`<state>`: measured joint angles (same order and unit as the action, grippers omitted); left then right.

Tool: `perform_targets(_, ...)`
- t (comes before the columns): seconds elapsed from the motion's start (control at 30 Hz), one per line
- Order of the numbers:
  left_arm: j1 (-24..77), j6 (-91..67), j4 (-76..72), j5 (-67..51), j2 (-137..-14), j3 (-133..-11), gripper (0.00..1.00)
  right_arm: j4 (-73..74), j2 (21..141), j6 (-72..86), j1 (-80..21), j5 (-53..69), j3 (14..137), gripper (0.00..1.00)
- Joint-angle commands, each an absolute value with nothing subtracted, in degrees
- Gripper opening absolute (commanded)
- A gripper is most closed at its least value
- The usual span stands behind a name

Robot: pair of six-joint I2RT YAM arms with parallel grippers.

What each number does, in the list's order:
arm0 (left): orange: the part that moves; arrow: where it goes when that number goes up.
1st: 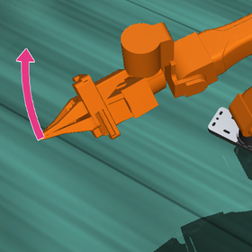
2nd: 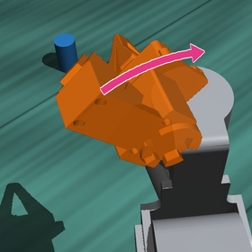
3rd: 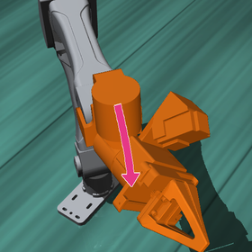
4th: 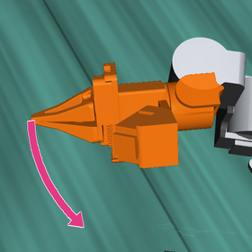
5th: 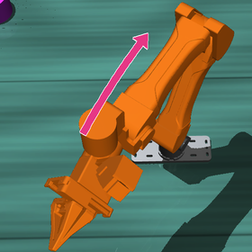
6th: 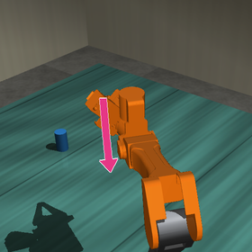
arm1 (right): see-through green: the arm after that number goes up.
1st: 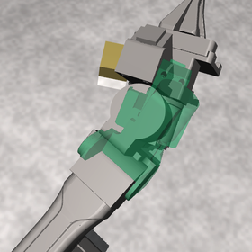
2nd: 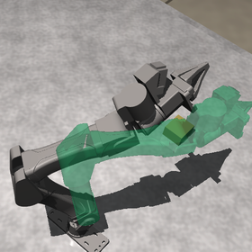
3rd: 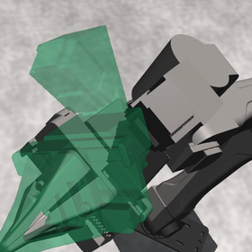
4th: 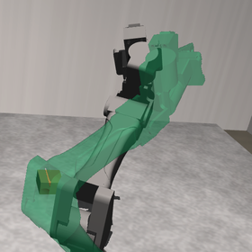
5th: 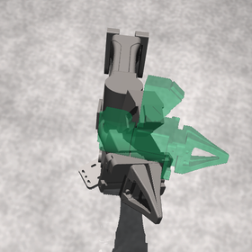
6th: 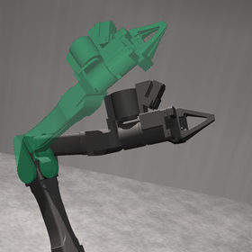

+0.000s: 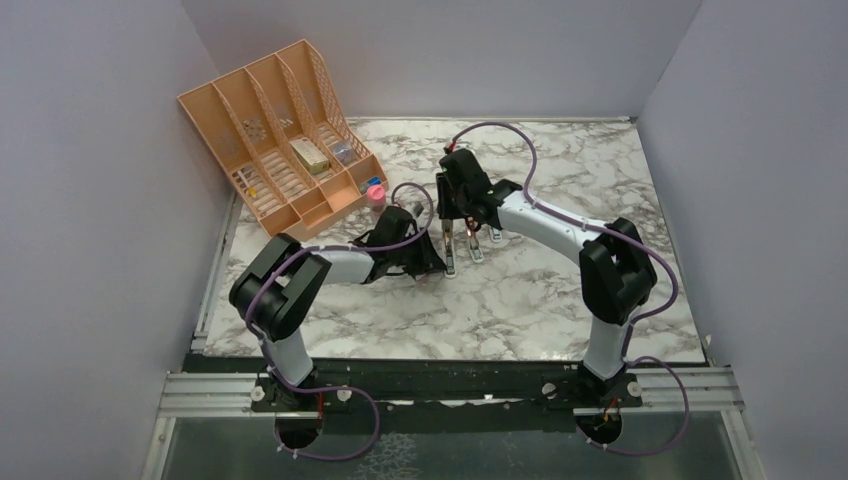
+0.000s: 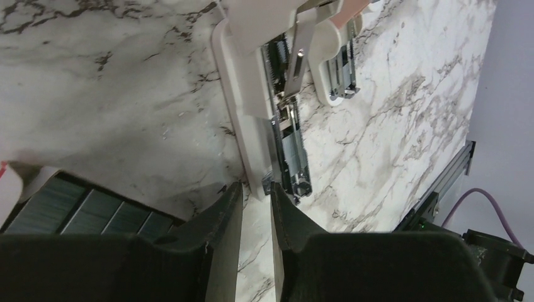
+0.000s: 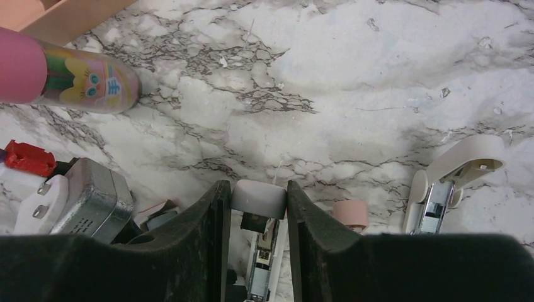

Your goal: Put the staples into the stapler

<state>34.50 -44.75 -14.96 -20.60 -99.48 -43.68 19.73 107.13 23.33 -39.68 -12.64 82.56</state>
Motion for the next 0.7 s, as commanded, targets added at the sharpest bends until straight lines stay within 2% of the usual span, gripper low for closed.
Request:
perform_targets(0.0,35.2,-44.4,-17.6,-22.9,-101.1,-45.8,0.23,18.6,104.6,24.6,-39.8,-10.9,81.3,0.32)
perform_targets(0.1,35.4,-44.8,-17.8,-22.6,-101.7,-45.8,0.21,18.6,104.4,24.8,-39.8,-10.6,80.9,0.32)
perform_targets(0.27,35.5,-46.0,-17.8,-21.4,-102.4,-44.1,0.09,18.9,103.7,25.0,-39.8,-10.1,80.2,0.31)
perform_targets(0.4,35.5,-46.6,-17.8,-20.2,-102.9,-42.8,0.04,19.6,102.9,25.0,-39.8,-8.7,79.1,0.31)
perform_targets(0.67,35.5,-47.6,-17.8,-19.2,-103.7,-42.0,0.01,25.8,102.4,25.4,-39.7,-2.6,79.1,0.3)
